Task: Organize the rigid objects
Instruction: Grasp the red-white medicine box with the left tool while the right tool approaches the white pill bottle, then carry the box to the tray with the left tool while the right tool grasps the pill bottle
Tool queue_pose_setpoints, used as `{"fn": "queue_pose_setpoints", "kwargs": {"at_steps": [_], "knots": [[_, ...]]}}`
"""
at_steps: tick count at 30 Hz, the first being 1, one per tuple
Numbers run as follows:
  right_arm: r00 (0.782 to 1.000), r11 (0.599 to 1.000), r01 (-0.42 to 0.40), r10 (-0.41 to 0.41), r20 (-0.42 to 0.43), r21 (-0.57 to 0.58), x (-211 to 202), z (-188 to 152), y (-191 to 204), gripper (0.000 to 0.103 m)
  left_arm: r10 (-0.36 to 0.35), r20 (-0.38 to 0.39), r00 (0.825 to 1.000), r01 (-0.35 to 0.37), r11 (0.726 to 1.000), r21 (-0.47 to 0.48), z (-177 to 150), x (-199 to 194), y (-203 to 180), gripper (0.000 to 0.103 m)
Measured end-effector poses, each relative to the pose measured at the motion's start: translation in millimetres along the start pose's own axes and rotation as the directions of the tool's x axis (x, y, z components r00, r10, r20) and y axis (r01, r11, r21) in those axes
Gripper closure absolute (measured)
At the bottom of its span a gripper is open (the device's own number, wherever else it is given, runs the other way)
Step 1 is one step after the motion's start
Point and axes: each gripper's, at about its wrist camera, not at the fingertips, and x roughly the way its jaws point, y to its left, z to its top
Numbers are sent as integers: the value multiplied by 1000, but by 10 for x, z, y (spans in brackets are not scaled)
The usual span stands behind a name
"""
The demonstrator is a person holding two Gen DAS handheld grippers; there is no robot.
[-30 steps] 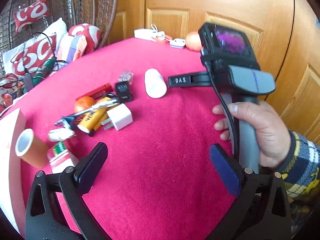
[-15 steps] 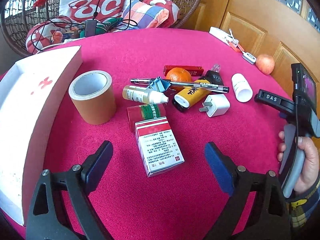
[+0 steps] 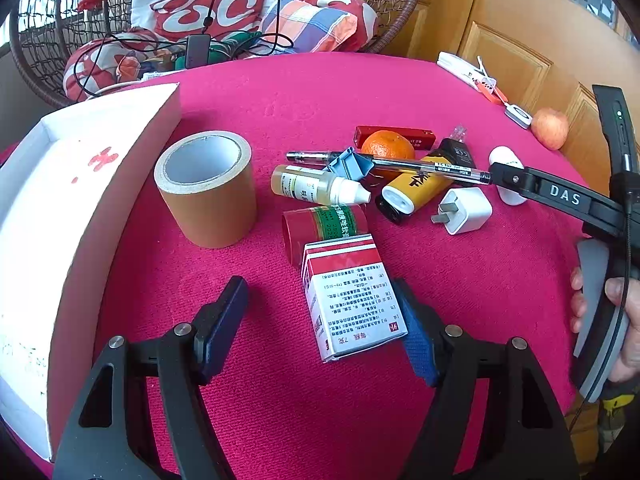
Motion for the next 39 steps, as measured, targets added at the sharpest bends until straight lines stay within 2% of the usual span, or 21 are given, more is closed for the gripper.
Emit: {"fn": "queue_pose_setpoints", "kwargs": {"at_steps": [1, 2, 3, 4, 5, 6, 7, 13, 21, 26, 39], "knots": [[1000, 1000, 3, -3, -4, -10, 2, -5, 29, 8, -7, 3, 1000, 7, 1000, 5, -4, -6, -5, 45], [1000, 1000, 8, -8, -17, -23, 50, 11, 63, 16, 2, 10, 1000, -2, 1000, 12, -8, -18, -10, 63], [999, 1000, 5, -6, -37, -26, 81, 3, 67, 42, 2, 17, 1000, -3, 1000, 15, -11, -33, -11, 72], [999, 999, 30, -31, -16, -34, 57, 4, 67, 58, -11, 19, 1000, 11, 1000, 13, -16, -45, 1, 72], [1000, 1000, 12, -13, -18, -27, 46, 5, 46, 65, -23, 23, 999, 23, 1000, 7, -30, -58, 15, 72], [999, 1000, -27, 27, -19, -3, 25, -8, 2, 67, -21, 30, 999, 20, 1000, 3, -45, -76, 26, 72], [999, 998, -52, 52, -10, 21, -5, -21, -44, 67, -17, 36, 999, 17, 1000, 2, -55, -95, 31, 72], [991, 994, -94, 88, 102, 63, -393, -38, -151, 67, -11, 122, 992, 8, 1000, 24, -55, -361, -25, 72], [967, 985, -172, 167, 192, 9, -856, 1, 71, 67, -6, 220, 976, -2, 999, 38, -31, -695, -29, 72], [953, 977, -208, 211, 216, -38, -992, 26, 237, 67, 10, 262, 965, -17, 1000, 24, -47, -842, 58, 72], [929, 953, -274, 296, 220, -127, -1118, 0, 549, 67, 48, 302, 952, -33, 998, -53, -27, -1022, 388, 72]]}}
